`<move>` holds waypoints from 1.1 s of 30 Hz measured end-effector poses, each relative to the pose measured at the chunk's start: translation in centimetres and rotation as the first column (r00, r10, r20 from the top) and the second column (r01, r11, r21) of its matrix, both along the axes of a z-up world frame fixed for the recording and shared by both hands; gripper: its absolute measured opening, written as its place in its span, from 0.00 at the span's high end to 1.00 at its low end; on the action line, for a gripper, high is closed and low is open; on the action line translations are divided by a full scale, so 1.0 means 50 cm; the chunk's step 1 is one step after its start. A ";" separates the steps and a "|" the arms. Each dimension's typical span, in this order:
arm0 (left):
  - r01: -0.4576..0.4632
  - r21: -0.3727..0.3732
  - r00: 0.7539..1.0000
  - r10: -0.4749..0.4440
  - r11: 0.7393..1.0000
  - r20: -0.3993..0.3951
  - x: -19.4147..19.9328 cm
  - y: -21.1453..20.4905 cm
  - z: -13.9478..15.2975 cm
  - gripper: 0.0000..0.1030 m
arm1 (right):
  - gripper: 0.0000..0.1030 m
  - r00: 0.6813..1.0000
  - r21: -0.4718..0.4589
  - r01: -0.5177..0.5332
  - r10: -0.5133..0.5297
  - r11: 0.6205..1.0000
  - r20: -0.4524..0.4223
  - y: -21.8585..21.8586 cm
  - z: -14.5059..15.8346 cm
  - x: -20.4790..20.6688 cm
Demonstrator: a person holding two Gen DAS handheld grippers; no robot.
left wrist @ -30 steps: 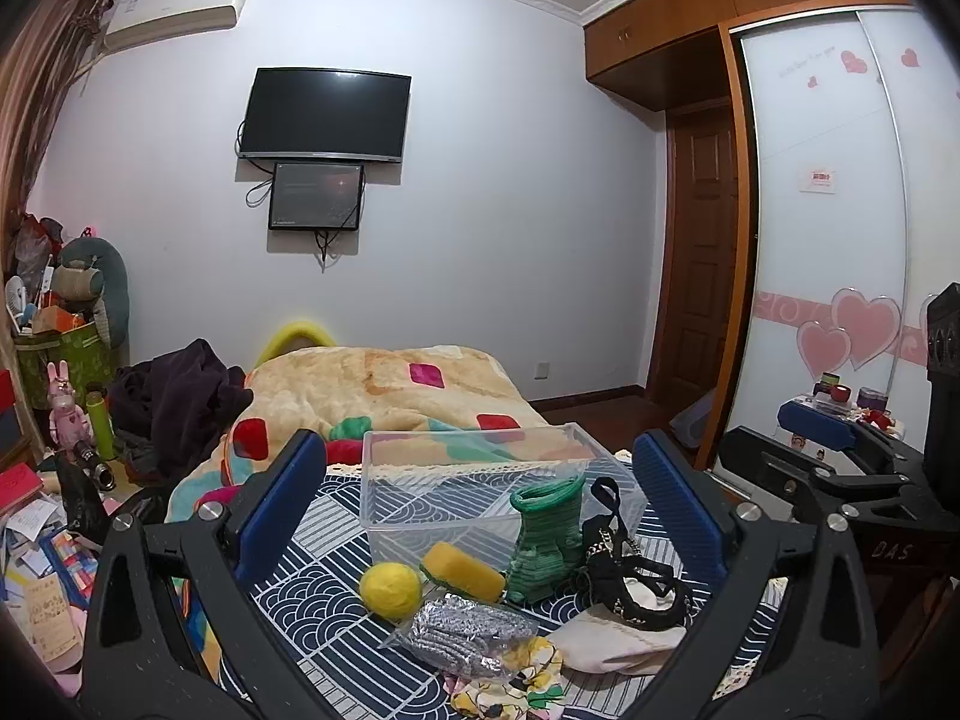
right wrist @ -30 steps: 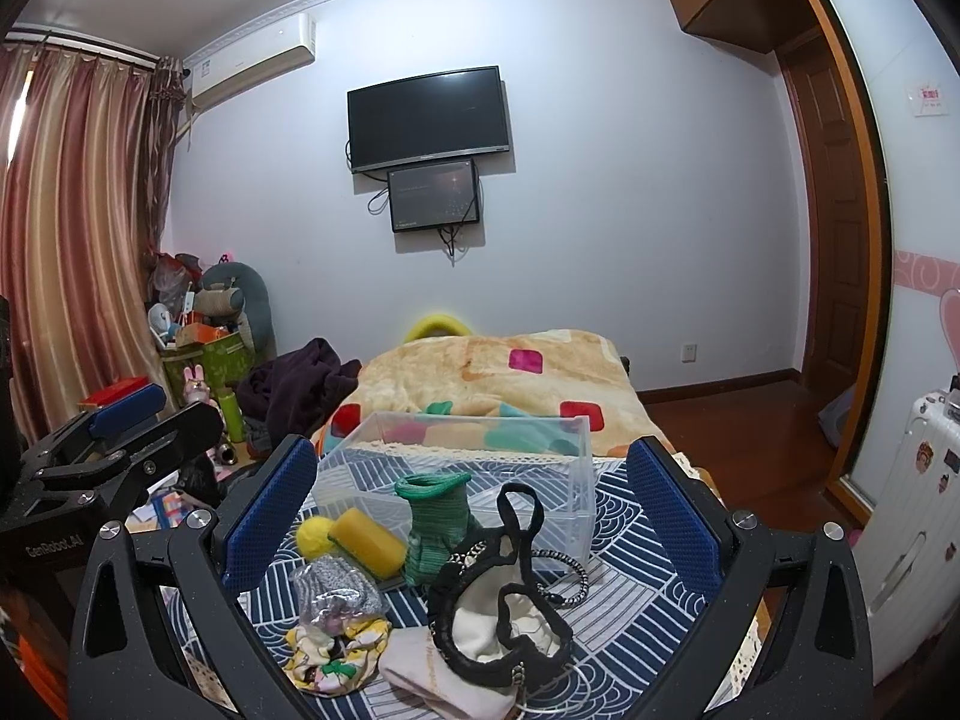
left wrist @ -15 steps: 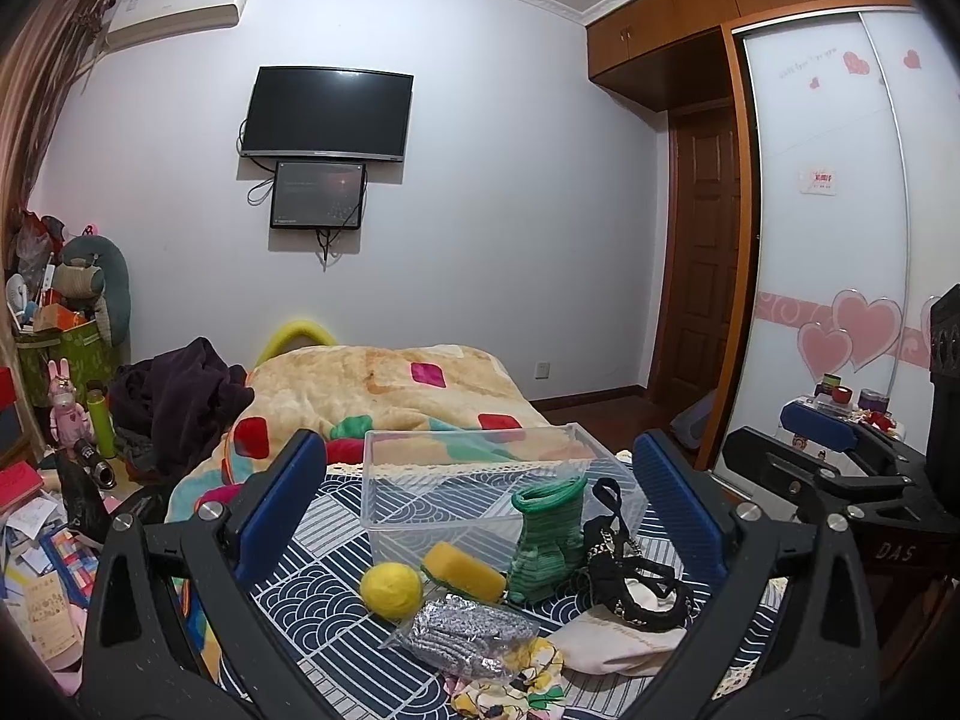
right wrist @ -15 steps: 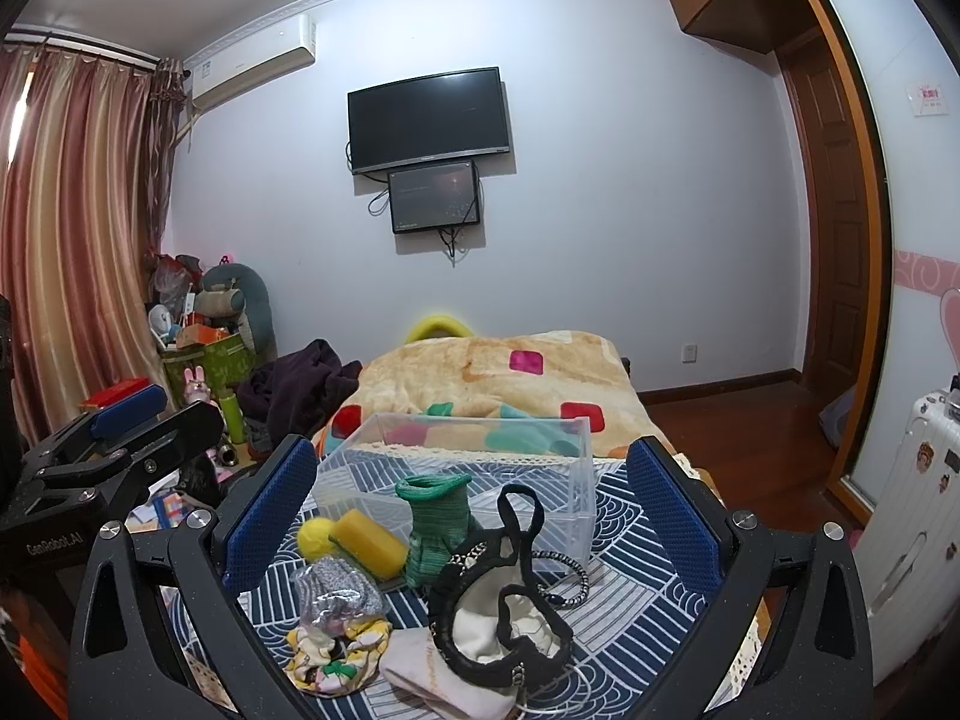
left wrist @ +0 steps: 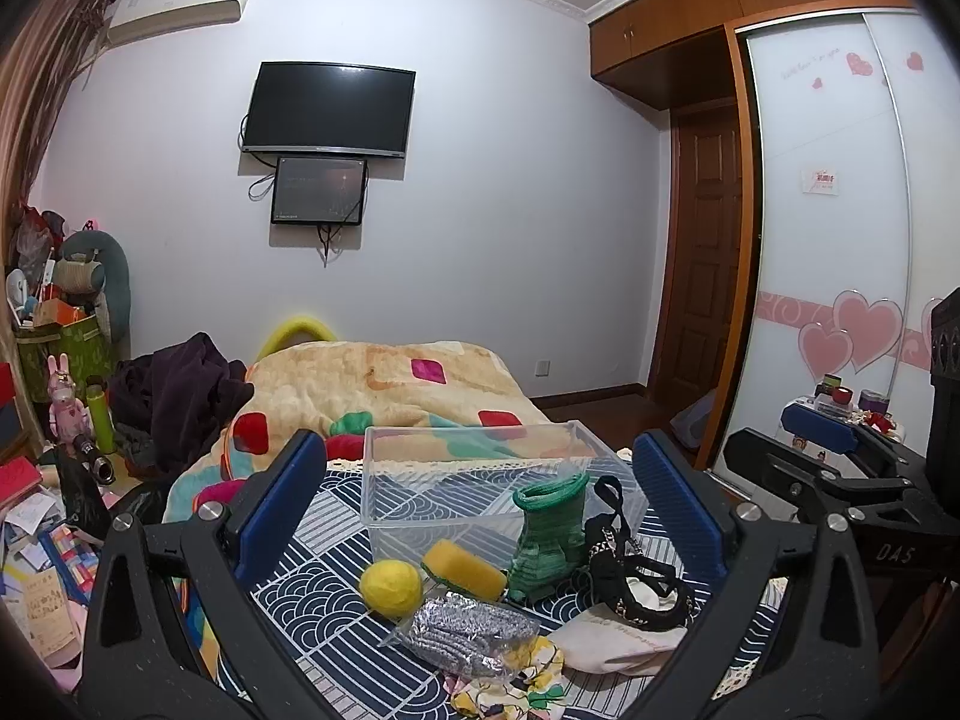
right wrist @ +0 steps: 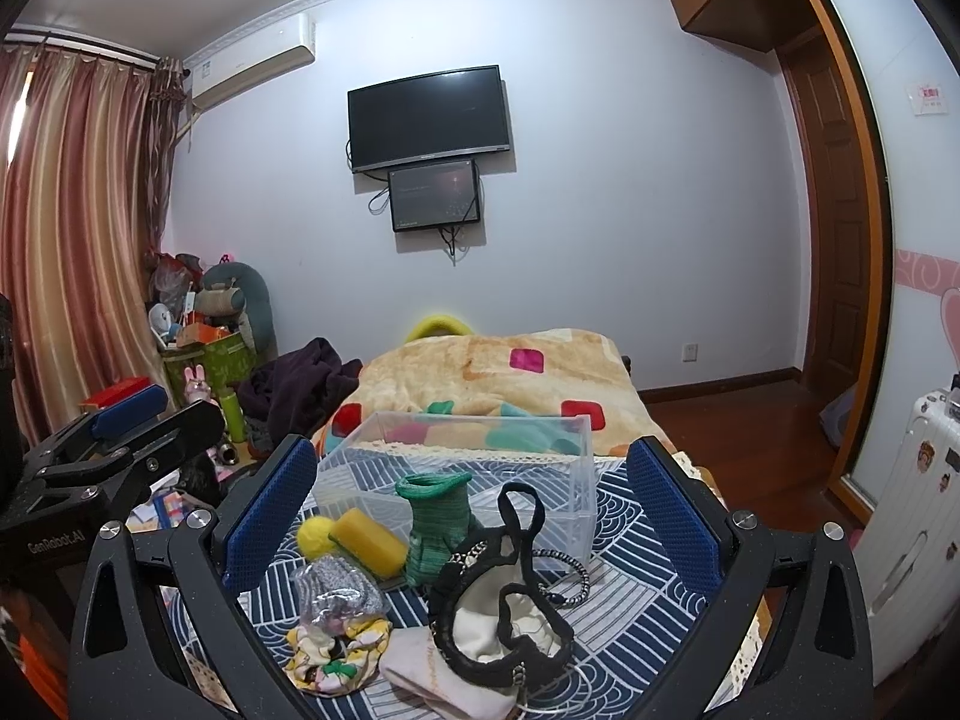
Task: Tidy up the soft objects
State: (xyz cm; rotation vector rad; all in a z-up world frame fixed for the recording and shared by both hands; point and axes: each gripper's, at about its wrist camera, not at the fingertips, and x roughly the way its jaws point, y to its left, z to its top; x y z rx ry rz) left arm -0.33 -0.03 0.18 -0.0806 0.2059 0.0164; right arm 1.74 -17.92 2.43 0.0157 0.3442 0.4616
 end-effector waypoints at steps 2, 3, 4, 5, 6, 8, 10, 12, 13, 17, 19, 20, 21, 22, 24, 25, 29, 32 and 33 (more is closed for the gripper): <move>0.000 0.000 1.000 0.000 1.000 0.001 0.000 0.000 -0.001 0.00 | 0.00 1.000 -0.002 0.001 -0.001 1.000 0.000 0.001 -0.001 0.001; -0.002 0.001 1.000 0.002 1.000 0.002 0.000 0.000 -0.002 0.00 | 0.00 1.000 -0.002 0.001 -0.001 1.000 0.000 0.001 -0.001 0.001; -0.004 0.002 1.000 0.004 1.000 0.001 0.002 0.000 -0.002 0.00 | 0.00 1.000 -0.001 0.002 -0.002 1.000 0.000 0.002 -0.001 0.002; -0.008 0.003 1.000 0.008 1.000 -0.003 0.004 0.001 -0.005 0.00 | 0.00 1.000 -0.001 0.002 -0.002 1.000 0.000 0.001 -0.002 0.001; -0.012 0.003 1.000 0.012 1.000 -0.008 0.007 0.002 -0.009 0.00 | 0.00 1.000 -0.001 0.003 -0.003 1.000 -0.004 0.002 -0.004 0.003; -0.013 0.000 0.999 0.013 1.000 -0.033 0.020 0.005 -0.019 0.00 | 0.00 1.000 -0.002 0.009 -0.009 1.000 -0.025 0.001 -0.013 0.011; -0.008 -0.009 0.998 0.008 1.000 -0.064 0.032 0.013 -0.032 0.00 | 0.00 0.998 -0.002 0.005 -0.005 1.000 -0.058 0.001 -0.026 0.023; -0.018 -0.021 0.995 0.016 1.000 -0.103 0.049 0.023 -0.049 0.00 | 0.00 0.996 -0.003 0.004 -0.004 1.000 -0.094 0.001 -0.042 0.037; -0.026 -0.022 0.992 0.023 0.999 -0.122 0.058 0.029 -0.058 0.00 | 0.00 0.994 -0.004 0.005 -0.006 1.000 -0.107 0.001 -0.049 0.043; -0.064 -0.021 0.981 0.059 0.998 -0.183 0.088 0.050 -0.096 0.00 | 0.00 0.988 -0.020 0.008 -0.011 1.000 -0.153 0.003 -0.078 0.063; -0.080 -0.024 0.974 0.073 0.997 -0.212 0.102 0.061 -0.116 0.02 | 0.00 0.986 -0.027 0.001 -0.005 1.000 -0.169 0.004 -0.092 0.067; -0.086 -0.028 0.970 0.077 0.996 -0.230 0.109 0.066 -0.125 0.04 | 0.00 0.984 -0.030 -0.007 0.002 1.000 -0.180 0.007 -0.097 0.069; -0.088 -0.033 0.966 0.077 0.996 -0.246 0.115 0.070 -0.133 0.08 | 0.01 0.982 -0.031 -0.018 0.012 0.999 -0.188 0.009 -0.103 0.071; -0.090 -0.041 0.961 0.076 0.995 -0.266 0.123 0.076 -0.144 0.13 | 0.02 0.981 -0.034 -0.026 0.019 0.999 -0.194 0.012 -0.108 0.073; -0.100 -0.055 0.949 0.079 0.993 -0.306 0.137 0.088 -0.165 0.17 | 0.06 0.978 -0.054 -0.035 0.023 0.998 -0.206 0.017 -0.119 0.076; -0.108 -0.056 0.945 0.085 0.993 -0.317 0.140 0.093 -0.170 0.18 | 0.11 0.977 -0.061 -0.037 0.023 0.997 -0.214 0.019 -0.124 0.080; -0.142 -0.046 0.929 0.118 0.989 -0.350 0.153 0.111 -0.201 0.18 | 0.24 0.961 -0.052 -0.078 0.061 0.996 -0.270 0.032 -0.145 0.095; -0.143 -0.047 0.921 0.115 0.989 -0.371 0.160 0.118 -0.216 0.20 | 0.28 0.952 -0.021 -0.108 0.097 0.994 -0.289 0.039 -0.147 0.108; -0.142 -0.050 0.918 0.113 0.989 -0.380 0.163 0.118 -0.220 0.21 | 0.30 0.949 -0.009 -0.118 0.111 0.993 -0.294 0.042 -0.145 0.113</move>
